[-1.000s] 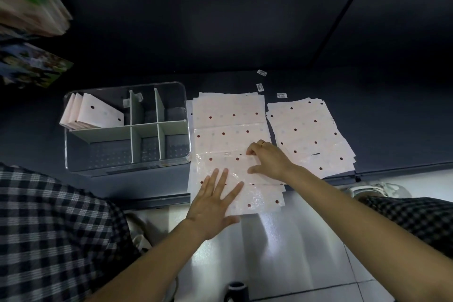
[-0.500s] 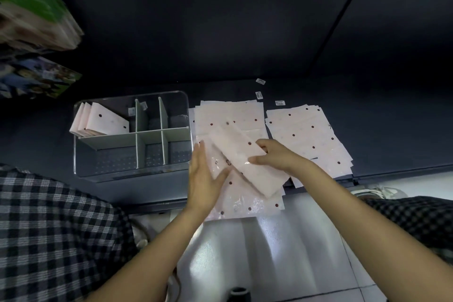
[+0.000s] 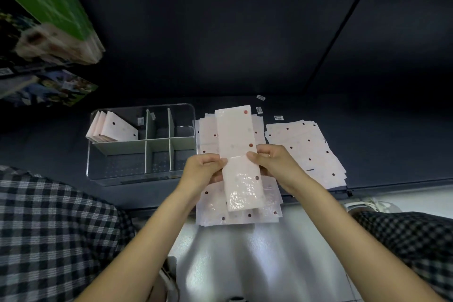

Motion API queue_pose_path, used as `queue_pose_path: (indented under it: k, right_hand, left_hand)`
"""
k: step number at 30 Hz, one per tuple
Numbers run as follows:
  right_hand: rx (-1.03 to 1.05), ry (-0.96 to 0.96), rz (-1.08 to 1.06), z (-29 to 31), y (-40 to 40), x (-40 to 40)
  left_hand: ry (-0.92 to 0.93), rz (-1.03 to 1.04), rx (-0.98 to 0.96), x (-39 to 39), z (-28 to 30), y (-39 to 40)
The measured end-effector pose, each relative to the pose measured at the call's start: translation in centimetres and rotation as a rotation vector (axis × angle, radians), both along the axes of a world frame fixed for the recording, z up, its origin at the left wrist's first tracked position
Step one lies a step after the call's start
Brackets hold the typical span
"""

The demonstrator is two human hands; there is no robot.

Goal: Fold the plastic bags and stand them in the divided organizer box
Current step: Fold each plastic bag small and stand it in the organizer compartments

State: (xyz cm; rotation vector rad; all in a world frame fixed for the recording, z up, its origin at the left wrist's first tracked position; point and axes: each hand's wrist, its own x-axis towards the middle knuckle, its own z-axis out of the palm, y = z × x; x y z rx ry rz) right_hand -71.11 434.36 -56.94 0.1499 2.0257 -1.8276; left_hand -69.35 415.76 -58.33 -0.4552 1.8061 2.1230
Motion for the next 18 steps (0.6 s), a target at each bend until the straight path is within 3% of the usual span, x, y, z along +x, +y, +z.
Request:
queue_pose_path:
  k: [4,12,18]
  right_hand:
    - [-0.015,0.023,0.002,0.9,0.3,0.3]
    - [-0.239,0.048,-0.093,1.6,-0.5,0.9]
    - [-0.176,0.175,-0.093,1.9,-1.0,1.1]
  left_hand:
    - [0.043,-0.022,0.008,-0.2,0.9,-0.6]
    - [0.04,0.059,0.171,-0.1,2.4,-1.3]
    - [0.044,0.019,0.17,0.0,2.9,-1.5]
